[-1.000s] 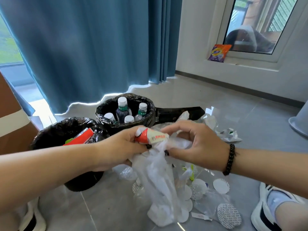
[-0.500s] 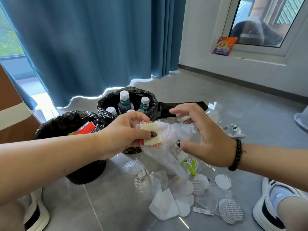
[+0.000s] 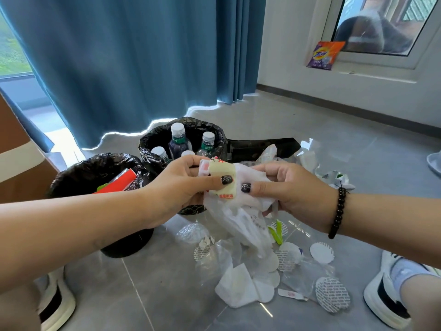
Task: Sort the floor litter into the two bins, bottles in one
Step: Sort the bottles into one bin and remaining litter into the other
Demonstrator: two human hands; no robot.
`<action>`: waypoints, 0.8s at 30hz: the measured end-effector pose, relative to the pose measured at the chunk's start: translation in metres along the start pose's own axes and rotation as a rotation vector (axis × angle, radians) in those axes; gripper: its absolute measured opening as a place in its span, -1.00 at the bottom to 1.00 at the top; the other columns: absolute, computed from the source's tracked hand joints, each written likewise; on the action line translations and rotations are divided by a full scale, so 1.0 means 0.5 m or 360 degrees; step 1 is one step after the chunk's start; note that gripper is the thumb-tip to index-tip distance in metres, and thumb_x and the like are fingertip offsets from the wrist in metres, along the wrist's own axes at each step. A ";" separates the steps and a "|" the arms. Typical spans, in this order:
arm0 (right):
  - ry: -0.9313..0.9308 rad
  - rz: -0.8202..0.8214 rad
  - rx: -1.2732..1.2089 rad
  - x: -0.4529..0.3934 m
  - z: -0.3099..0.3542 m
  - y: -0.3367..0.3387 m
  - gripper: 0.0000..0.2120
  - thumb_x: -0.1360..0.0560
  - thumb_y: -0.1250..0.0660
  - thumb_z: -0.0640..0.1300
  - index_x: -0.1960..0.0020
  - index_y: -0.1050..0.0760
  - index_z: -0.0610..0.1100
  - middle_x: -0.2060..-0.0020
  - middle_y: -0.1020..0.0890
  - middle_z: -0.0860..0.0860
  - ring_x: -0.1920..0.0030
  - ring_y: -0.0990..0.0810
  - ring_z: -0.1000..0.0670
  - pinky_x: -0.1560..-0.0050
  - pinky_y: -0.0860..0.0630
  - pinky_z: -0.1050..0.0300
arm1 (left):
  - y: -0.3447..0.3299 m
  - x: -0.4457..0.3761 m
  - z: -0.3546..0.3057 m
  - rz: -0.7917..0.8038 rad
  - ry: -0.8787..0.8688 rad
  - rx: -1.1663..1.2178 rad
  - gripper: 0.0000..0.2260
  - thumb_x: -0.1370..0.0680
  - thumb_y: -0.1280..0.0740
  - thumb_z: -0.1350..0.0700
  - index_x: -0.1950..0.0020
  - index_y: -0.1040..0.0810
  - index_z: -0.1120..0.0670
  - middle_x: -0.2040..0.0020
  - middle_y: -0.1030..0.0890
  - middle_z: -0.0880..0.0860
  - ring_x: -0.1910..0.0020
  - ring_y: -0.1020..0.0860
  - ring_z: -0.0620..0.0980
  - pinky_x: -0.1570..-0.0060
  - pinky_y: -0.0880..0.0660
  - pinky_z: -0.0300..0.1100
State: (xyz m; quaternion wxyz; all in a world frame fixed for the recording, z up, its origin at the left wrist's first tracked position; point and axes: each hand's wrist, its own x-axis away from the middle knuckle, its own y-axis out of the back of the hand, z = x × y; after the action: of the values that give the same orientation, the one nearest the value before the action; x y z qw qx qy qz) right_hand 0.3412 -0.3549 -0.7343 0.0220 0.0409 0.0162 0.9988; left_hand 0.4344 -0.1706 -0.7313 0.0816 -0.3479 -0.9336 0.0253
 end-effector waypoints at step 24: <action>0.0817 -0.0310 0.1266 0.007 -0.009 0.025 -0.32 -0.30 -0.35 0.10 -0.36 -0.24 -0.01 -0.13 -0.46 0.11 -0.22 -0.40 0.19 -0.20 -0.38 0.29 | -0.001 0.003 -0.002 -0.0109 0.0086 -0.0001 -0.73 -0.49 -0.36 0.33 -0.18 -0.51 0.19 0.14 -0.57 0.21 0.37 -0.44 -0.02 0.53 -0.38 -0.36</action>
State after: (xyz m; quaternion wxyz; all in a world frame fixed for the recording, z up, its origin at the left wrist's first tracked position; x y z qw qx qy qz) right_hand 0.3366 -0.3675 -0.7380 0.0935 -0.2035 0.4054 0.8863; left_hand 0.4331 -0.1697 -0.7299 0.1075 -0.3163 -0.9425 0.0129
